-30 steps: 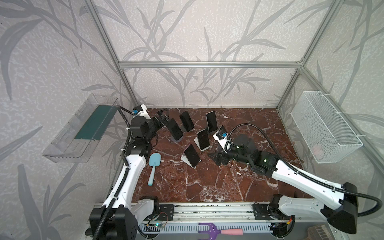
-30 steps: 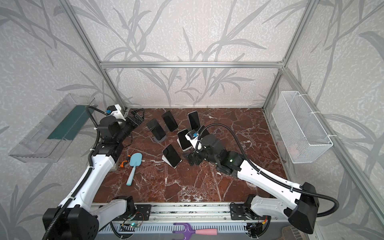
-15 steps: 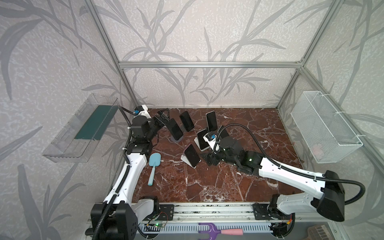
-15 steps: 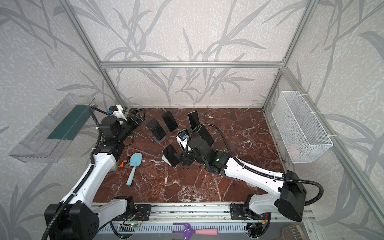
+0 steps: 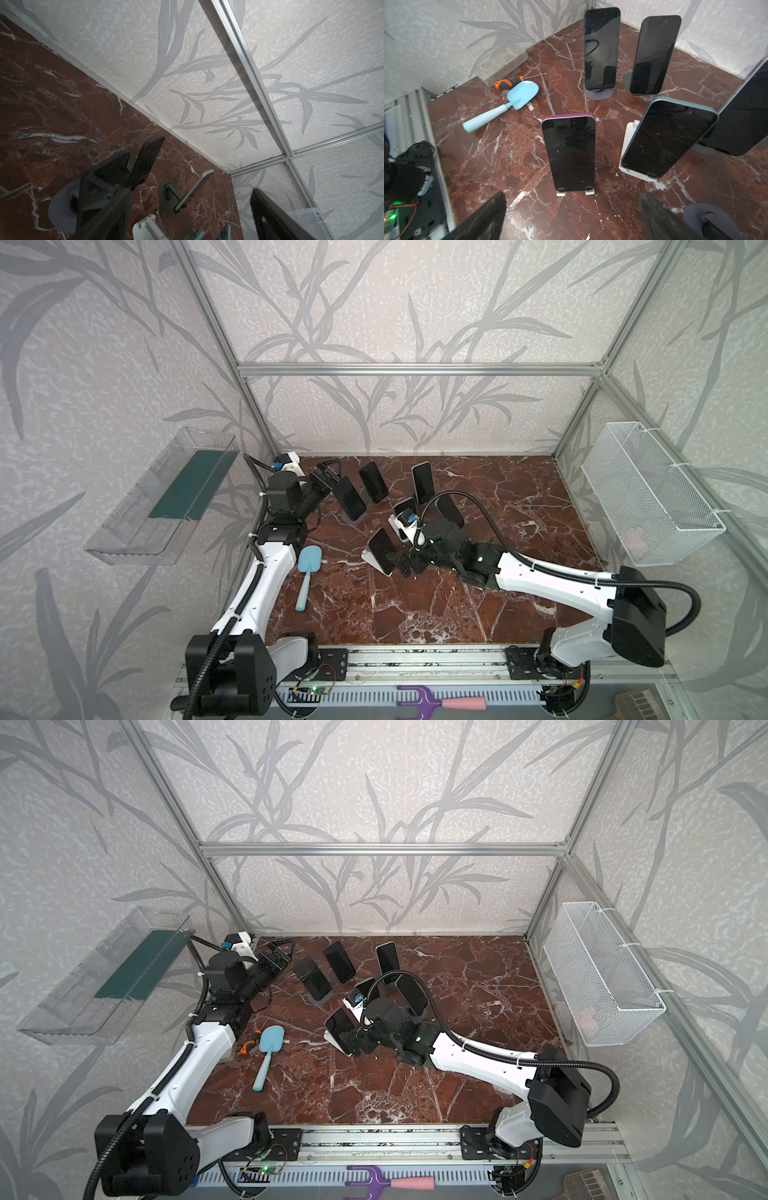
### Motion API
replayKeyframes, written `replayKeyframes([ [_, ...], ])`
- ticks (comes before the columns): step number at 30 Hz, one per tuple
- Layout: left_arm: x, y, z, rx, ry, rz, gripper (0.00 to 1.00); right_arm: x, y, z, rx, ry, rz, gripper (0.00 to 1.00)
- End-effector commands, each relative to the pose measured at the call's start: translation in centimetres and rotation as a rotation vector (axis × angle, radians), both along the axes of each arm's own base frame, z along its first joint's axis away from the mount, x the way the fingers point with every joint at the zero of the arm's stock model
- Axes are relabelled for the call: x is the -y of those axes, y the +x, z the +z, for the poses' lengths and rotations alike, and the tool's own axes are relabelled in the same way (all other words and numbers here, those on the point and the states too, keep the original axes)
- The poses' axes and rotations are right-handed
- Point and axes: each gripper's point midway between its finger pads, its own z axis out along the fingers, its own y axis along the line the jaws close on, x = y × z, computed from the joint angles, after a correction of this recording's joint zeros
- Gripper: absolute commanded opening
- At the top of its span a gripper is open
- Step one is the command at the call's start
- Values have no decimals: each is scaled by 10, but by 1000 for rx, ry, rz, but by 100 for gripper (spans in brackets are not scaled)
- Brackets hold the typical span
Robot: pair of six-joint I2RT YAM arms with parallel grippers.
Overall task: Remove the phone from the phone stand
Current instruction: 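Close the right gripper on the purple-edged phone's top edge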
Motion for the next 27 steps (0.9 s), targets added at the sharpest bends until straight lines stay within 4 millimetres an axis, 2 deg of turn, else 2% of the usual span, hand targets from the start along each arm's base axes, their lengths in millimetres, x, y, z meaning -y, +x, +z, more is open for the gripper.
replayKeyframes([
  [1,4,1,6,19,-30,-23,89,-16,-1,9,32,44,11,99],
  [8,4,2,4,9,-33,-22,88,-32,8,-6,55,17,32,99],
  [16,6,3,3,5,-35,-33,87,-54,12,-11,69,15,87,99],
  [21,4,0,7,14,7,-24,87,-62,21,-9,82,29,64,99],
  [23,4,0,8,16,5,-25,87,-65,25,-20,79,10,48,99],
  [27,7,1,7,17,-10,-39,87,-68,31,-18,93,20,34,99],
])
